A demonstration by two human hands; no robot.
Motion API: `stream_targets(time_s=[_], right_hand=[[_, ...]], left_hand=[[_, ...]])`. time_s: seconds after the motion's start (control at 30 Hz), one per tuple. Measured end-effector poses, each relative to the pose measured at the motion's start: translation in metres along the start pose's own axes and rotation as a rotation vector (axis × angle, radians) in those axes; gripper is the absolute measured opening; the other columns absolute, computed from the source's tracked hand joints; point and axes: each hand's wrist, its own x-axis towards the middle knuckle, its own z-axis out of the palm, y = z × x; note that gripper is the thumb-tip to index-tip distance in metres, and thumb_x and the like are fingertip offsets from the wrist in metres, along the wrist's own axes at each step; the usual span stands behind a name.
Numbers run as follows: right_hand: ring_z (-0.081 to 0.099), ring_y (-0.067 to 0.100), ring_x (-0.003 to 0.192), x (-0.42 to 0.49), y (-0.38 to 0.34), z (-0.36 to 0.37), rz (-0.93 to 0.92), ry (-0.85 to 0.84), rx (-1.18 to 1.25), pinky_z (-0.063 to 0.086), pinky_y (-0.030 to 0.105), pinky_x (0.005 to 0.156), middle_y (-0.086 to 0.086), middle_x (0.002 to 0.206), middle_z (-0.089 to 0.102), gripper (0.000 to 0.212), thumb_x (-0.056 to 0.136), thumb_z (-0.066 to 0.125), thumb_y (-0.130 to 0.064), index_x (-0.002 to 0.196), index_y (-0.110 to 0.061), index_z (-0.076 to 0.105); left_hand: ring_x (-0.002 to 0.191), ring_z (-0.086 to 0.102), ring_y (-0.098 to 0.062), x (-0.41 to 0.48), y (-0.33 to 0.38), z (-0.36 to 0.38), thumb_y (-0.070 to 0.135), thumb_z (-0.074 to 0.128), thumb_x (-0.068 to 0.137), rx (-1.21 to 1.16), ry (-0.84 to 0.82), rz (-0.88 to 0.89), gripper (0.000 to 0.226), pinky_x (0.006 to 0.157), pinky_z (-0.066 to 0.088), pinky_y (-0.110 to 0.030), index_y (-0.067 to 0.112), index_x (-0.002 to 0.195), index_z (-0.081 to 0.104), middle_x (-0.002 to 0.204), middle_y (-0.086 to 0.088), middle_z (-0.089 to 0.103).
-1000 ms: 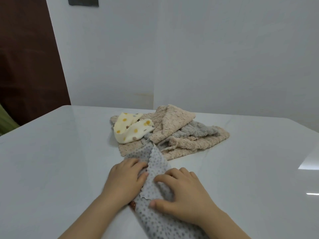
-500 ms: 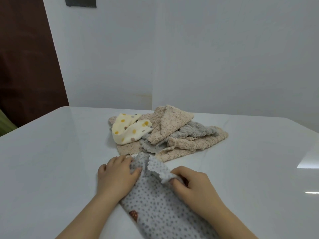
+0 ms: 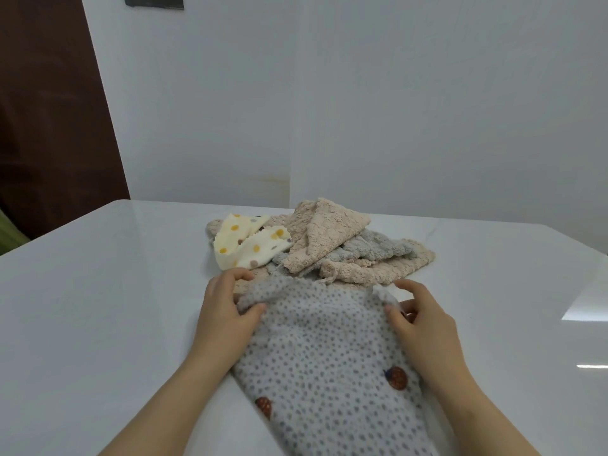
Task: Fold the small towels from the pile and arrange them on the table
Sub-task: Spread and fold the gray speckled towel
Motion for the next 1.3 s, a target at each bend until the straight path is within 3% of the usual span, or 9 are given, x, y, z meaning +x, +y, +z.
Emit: stream_targets(time_s=[0.17,0.3,0.37,0.53,0.73,0.87,1.0,1.17,1.3], right_hand=[[0.054,0.017,0.102,0.002,0.008,0.007,0.018,-0.061,-0.299,0.043,0.031,0.079,-0.005,0.116,0.056,0.043,0.095,0.043,-0.021,0.136,-0.032,0.037],[0.047,0.030,0.109,0.004,0.010,0.006,-0.078,0.122,-0.481,0.037,0.038,0.083,0.007,0.126,0.053,0.038,0.085,0.053,-0.002,0.119,-0.018,0.057],[0.049,0.029,0.108,0.003,0.003,0.004,-0.172,0.120,-0.468,0.035,0.037,0.082,0.004,0.121,0.058,0.026,0.086,0.055,-0.007,0.109,-0.018,0.063],[0.026,0.013,0.134,-0.002,0.001,0.010,-0.112,-0.342,-0.613,0.021,0.035,0.106,-0.016,0.146,0.032,0.045,0.095,0.031,-0.051,0.138,-0.037,0.034],[0.009,0.016,0.143,-0.001,0.003,0.008,-0.097,-0.355,-0.662,0.010,0.038,0.113,-0.012,0.155,0.016,0.051,0.096,0.027,-0.052,0.143,-0.035,0.024],[0.023,0.011,0.136,-0.008,-0.005,0.005,-0.197,-0.330,-0.568,0.018,0.034,0.109,-0.016,0.147,0.032,0.042,0.095,0.033,-0.050,0.135,-0.037,0.037],[0.018,0.010,0.139,-0.011,-0.003,0.008,-0.219,-0.483,-0.615,0.016,0.036,0.109,-0.017,0.150,0.024,0.048,0.094,0.032,-0.053,0.140,-0.039,0.028],[0.020,0.010,0.138,-0.008,-0.001,0.009,-0.247,-0.390,-0.580,0.016,0.034,0.109,-0.016,0.147,0.029,0.045,0.094,0.036,-0.051,0.137,-0.038,0.034],[0.047,0.000,0.095,-0.020,-0.020,0.001,-0.426,-0.435,-0.299,0.035,0.019,0.081,-0.018,0.093,0.054,0.007,0.084,0.060,-0.044,0.087,-0.039,0.056]], left_hand=[[0.082,0.052,0.002,0.005,-0.009,-0.001,-0.003,0.058,0.084,0.111,-0.015,0.046,0.031,0.070,0.036,-0.003,0.026,0.074,0.058,0.122,0.006,0.043],[0.127,0.038,-0.018,0.005,-0.018,0.004,0.010,0.046,0.093,0.424,-0.142,0.047,0.027,0.102,0.029,-0.025,0.023,0.103,0.067,0.146,0.002,0.033],[0.137,0.025,-0.019,0.003,-0.013,0.004,0.020,0.042,0.095,0.503,-0.189,0.039,0.029,0.109,0.024,-0.032,0.029,0.116,0.061,0.152,0.006,0.025],[0.142,0.012,-0.008,0.002,-0.007,0.001,0.069,0.021,0.075,0.595,-0.448,0.128,0.070,0.116,0.015,-0.037,0.037,0.133,0.044,0.153,0.015,0.020],[0.145,-0.003,-0.010,-0.009,-0.002,0.006,0.071,0.011,0.080,0.836,-0.630,0.094,0.071,0.116,-0.003,-0.048,0.042,0.144,0.017,0.156,0.016,0.008],[0.139,0.015,-0.005,-0.013,0.006,-0.002,0.070,0.002,0.066,0.761,-0.474,0.216,0.079,0.112,0.012,-0.036,0.046,0.136,0.031,0.148,0.020,0.025],[0.138,0.017,-0.002,-0.020,0.008,-0.002,0.068,0.021,0.084,0.759,-0.679,0.197,0.059,0.113,0.009,-0.037,0.047,0.138,0.028,0.148,0.021,0.022],[0.140,0.016,-0.006,-0.018,0.000,0.007,0.075,-0.001,0.054,0.731,-0.577,0.211,0.092,0.114,0.009,-0.042,0.047,0.136,0.031,0.146,0.018,0.026],[0.099,0.044,-0.006,-0.016,0.005,-0.001,0.065,0.031,0.070,0.638,-0.359,0.352,0.051,0.084,0.032,-0.029,0.038,0.101,0.060,0.100,0.017,0.051]])
